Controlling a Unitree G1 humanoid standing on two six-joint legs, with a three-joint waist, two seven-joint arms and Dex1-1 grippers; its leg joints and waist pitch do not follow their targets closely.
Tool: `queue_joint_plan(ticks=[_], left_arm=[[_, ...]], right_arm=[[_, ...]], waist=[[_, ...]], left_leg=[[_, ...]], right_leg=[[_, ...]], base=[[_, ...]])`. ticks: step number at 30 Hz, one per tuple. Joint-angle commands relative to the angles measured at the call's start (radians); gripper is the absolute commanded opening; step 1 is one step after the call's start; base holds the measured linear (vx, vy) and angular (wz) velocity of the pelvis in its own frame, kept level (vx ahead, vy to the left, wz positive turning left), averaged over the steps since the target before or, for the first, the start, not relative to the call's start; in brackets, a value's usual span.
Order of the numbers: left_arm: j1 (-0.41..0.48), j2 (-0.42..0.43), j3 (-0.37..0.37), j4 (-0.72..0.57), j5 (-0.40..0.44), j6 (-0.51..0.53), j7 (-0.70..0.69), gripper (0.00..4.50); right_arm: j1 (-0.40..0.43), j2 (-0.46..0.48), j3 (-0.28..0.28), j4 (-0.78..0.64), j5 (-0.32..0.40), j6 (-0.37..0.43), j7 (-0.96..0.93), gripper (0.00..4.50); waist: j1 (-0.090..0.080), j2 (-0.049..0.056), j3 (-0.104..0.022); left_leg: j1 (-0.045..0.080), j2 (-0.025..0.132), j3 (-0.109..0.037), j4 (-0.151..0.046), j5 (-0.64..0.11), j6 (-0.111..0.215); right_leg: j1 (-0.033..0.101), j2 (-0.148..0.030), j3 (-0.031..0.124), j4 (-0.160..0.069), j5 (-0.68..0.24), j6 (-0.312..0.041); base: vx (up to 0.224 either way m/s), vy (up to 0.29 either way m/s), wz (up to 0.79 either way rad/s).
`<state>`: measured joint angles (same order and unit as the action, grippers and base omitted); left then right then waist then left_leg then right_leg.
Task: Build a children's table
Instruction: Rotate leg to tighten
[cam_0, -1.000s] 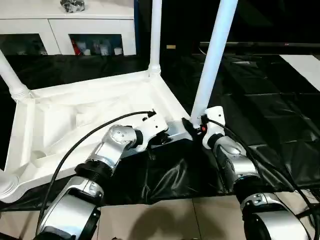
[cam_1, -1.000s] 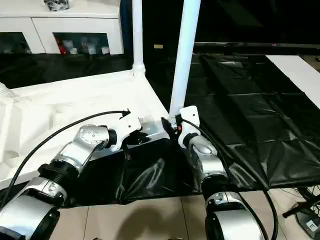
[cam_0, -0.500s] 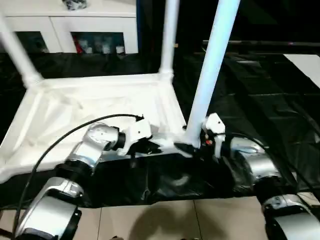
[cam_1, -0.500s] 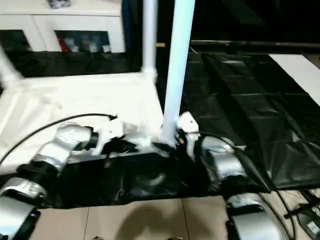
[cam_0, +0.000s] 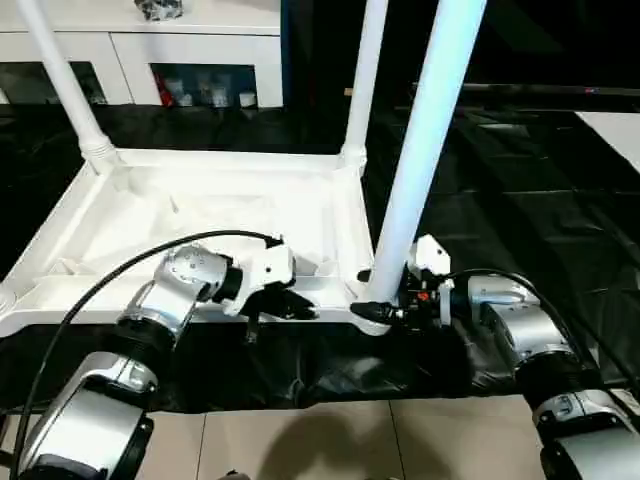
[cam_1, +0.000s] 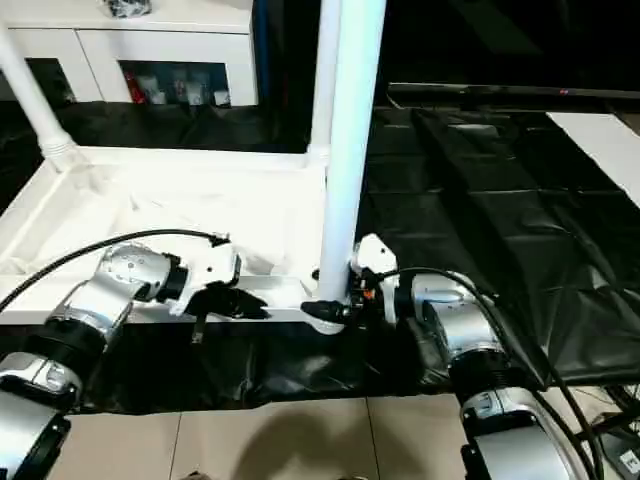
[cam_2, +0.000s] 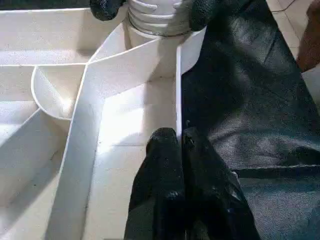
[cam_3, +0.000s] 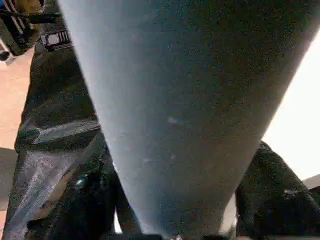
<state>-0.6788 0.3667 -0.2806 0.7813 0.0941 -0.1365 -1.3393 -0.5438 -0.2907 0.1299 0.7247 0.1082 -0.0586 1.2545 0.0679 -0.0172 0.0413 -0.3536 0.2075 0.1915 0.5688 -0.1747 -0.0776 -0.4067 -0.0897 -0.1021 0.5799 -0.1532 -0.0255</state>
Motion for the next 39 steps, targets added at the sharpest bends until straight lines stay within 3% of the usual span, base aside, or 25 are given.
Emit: queue_joint_plan(ticks=[1,9,12,13,14,16,19,23,25,26,28,29,31,32,39], left_arm=[[-0.032,-0.020,-0.003,-0.002,-0.001,-0.012,0.030,0.00],[-0.029,-0.025,-0.002,0.007,0.009,-0.005,0.073,0.00],[-0.035,-0.041,0.001,0.016,0.028,0.015,0.142,0.00],[-0.042,-0.083,0.009,0.019,0.045,0.050,0.246,0.00],[-0.043,-0.097,0.012,0.018,0.045,0.062,0.266,0.00],[-0.049,-0.155,0.014,0.020,0.055,0.096,0.355,0.00],[-0.050,-0.201,0.008,0.016,0.064,0.118,0.409,0.00],[-0.058,-0.267,-0.007,0.019,0.088,0.137,0.500,0.00],[-0.055,-0.277,-0.015,0.009,0.097,0.133,0.509,0.00],[-0.055,-0.277,-0.017,0.006,0.101,0.132,0.512,0.00],[-0.046,-0.266,-0.022,-0.005,0.100,0.102,0.493,0.00],[-0.039,-0.247,-0.016,-0.013,0.089,0.089,0.470,0.00],[-0.034,-0.231,-0.015,-0.016,0.086,0.065,0.453,0.00],[-0.027,-0.214,-0.013,-0.023,0.077,0.058,0.422,0.00],[-0.011,-0.115,0.012,-0.004,0.040,-0.018,0.286,0.00]], right_arm=[[0.017,0.028,0.083,-0.045,0.006,0.006,0.084,2.68],[0.023,0.040,0.057,-0.039,-0.005,0.025,0.017,2.63],[0.020,0.070,0.024,-0.017,-0.015,0.021,-0.100,2.62],[0.002,0.122,-0.026,0.041,-0.037,0.015,-0.318,2.62],[-0.003,0.137,-0.039,0.056,-0.039,0.013,-0.370,2.62],[-0.033,0.192,-0.084,0.122,-0.049,0.015,-0.580,2.60],[-0.057,0.232,-0.109,0.161,-0.046,0.013,-0.699,2.59],[-0.097,0.300,-0.131,0.210,-0.048,0.015,-0.843,2.59],[-0.107,0.320,-0.126,0.218,-0.058,-0.009,-0.849,2.59],[-0.110,0.324,-0.128,0.222,-0.061,-0.017,-0.851,3.15],[-0.115,0.330,-0.145,0.224,-0.042,-0.029,-0.825,3.29],[-0.115,0.319,-0.146,0.219,-0.033,-0.031,-0.795,3.31],[-0.112,0.303,-0.131,0.212,-0.044,-0.040,-0.771,3.50],[-0.106,0.285,-0.117,0.203,-0.052,-0.050,-0.745,3.65],[-0.052,0.159,-0.047,0.134,-0.053,-0.076,-0.445,3.65]], waist=[[0.002,-0.001,-0.061],[0.002,-0.001,-0.062],[-0.001,-0.003,-0.055],[-0.009,-0.005,-0.054],[-0.010,-0.002,-0.053],[-0.021,-0.003,-0.054],[-0.031,-0.002,-0.055],[-0.037,-0.001,-0.059],[-0.036,-0.002,-0.059],[-0.034,-0.001,-0.060],[-0.034,-0.002,-0.062],[-0.034,-0.007,-0.062],[-0.034,-0.004,-0.062],[-0.035,-0.008,-0.061],[-0.033,-0.004,-0.063]], left_leg=[[0.005,0.033,-0.006,-0.057,-0.227,0.070],[0.006,0.033,-0.006,-0.057,-0.222,0.068],[0.009,0.030,-0.007,-0.060,-0.266,0.049],[0.012,0.031,-0.009,-0.062,-0.275,0.030],[0.017,0.029,-0.012,-0.063,-0.288,0.019],[0.017,0.026,-0.016,-0.063,-0.312,-0.002],[0.013,0.025,-0.016,-0.064,-0.315,0.009],[0.010,0.022,-0.011,-0.059,-0.295,0.035],[0.010,0.022,-0.009,-0.058,-0.283,0.038],[0.011,0.023,-0.009,-0.058,-0.280,0.043],[0.007,0.023,-0.009,-0.058,-0.267,0.052],[0.005,0.023,-0.009,-0.058,-0.254,0.060],[0.003,0.024,-0.009,-0.058,-0.252,0.067],[0.003,0.024,-0.008,-0.058,-0.248,0.069],[0.000,0.026,-0.006,-0.054,-0.223,0.095]], right_leg=[[0.054,-0.058,0.051,-0.061,-0.282,-0.203],[0.054,-0.058,0.051,-0.059,-0.265,-0.208],[0.050,-0.060,0.051,-0.071,-0.364,-0.178],[0.044,-0.062,0.054,-0.073,-0.400,-0.167],[0.041,-0.063,0.052,-0.077,-0.425,-0.163],[0.042,-0.063,0.049,-0.081,-0.481,-0.141],[0.044,-0.061,0.049,-0.087,-0.467,-0.133],[0.043,-0.058,0.052,-0.081,-0.389,-0.159],[0.044,-0.057,0.053,-0.079,-0.371,-0.165],[0.043,-0.058,0.053,-0.078,-0.358,-0.168],[0.048,-0.058,0.053,-0.074,-0.327,-0.176],[0.050,-0.057,0.053,-0.070,-0.308,-0.181],[0.051,-0.058,0.053,-0.069,-0.299,-0.184],[0.051,-0.058,0.054,-0.068,-0.296,-0.186],[0.056,-0.057,0.055,-0.061,-0.240,-0.208]], base=[[0.000,0.000,0.00],[0.000,0.000,0.00],[0.000,0.000,0.00],[0.000,0.000,0.00],[0.000,0.000,0.00],[0.000,0.000,0.00],[0.000,0.000,0.00],[0.000,0.000,0.00],[0.000,0.000,0.00],[0.000,0.000,0.00],[0.000,0.000,0.00],[0.000,0.000,0.00],[0.000,0.000,0.00],[0.000,0.000,0.00],[0.000,0.000,0.00]])
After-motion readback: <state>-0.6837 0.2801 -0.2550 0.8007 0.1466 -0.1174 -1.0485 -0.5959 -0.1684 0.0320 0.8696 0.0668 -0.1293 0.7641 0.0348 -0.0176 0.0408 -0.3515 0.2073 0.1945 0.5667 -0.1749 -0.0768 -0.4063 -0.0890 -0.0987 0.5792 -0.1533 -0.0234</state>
